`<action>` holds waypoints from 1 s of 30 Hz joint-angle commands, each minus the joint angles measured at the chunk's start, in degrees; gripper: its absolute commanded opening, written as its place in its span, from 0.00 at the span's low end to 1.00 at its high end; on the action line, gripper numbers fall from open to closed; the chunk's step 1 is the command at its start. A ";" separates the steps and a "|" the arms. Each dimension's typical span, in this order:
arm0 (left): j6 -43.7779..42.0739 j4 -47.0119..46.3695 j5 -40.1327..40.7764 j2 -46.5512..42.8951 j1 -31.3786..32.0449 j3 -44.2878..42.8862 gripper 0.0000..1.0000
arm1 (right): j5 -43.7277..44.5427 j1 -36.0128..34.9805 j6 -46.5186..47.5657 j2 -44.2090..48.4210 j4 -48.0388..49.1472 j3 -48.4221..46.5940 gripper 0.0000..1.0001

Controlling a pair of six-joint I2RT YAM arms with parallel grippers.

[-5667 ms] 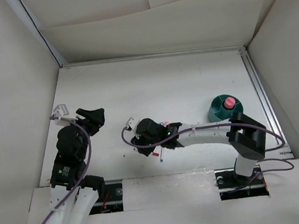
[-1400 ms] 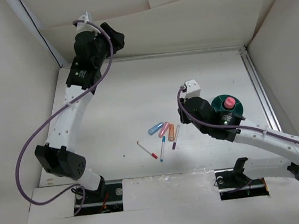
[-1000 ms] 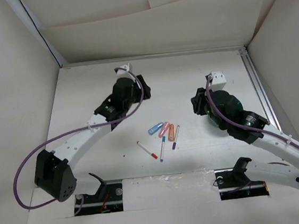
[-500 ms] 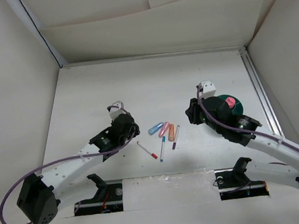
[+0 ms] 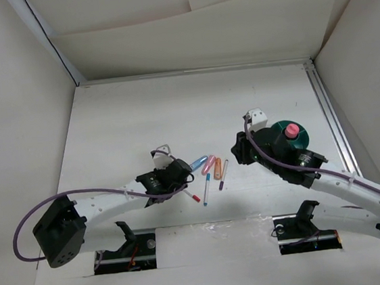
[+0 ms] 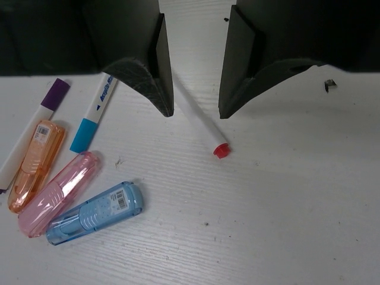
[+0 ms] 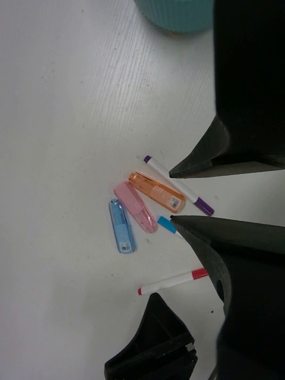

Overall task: Sort the stationery into containers
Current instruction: Pick up the pen from the center of the board.

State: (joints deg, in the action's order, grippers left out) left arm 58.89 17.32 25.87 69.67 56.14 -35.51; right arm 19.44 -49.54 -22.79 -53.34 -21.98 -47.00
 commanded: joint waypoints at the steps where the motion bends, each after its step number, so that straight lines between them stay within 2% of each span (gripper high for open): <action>1: 3.95 -1.49 1.11 -0.76 0.11 1.66 0.32 | -1.07 -0.38 -0.68 0.69 2.90 0.42 0.37; 8: 4.48 -4.23 0.50 2.05 0.11 2.20 0.38 | -2.74 -0.38 -0.68 1.31 3.43 1.47 0.37; 15: 4.48 -5.02 2.26 5.21 0.11 1.67 0.38 | -3.27 -0.38 -1.21 1.31 3.43 2.00 0.37; 30: 5.62 -5.63 5.42 11.80 0.11 2.20 0.28 | -4.49 -0.38 -1.74 2.98 3.96 3.14 0.37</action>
State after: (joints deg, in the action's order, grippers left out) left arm 62.19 9.30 30.17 79.05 56.16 -34.11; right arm 15.97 -49.56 -23.83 -51.83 -21.19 -44.38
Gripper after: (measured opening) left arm 0.283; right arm 0.368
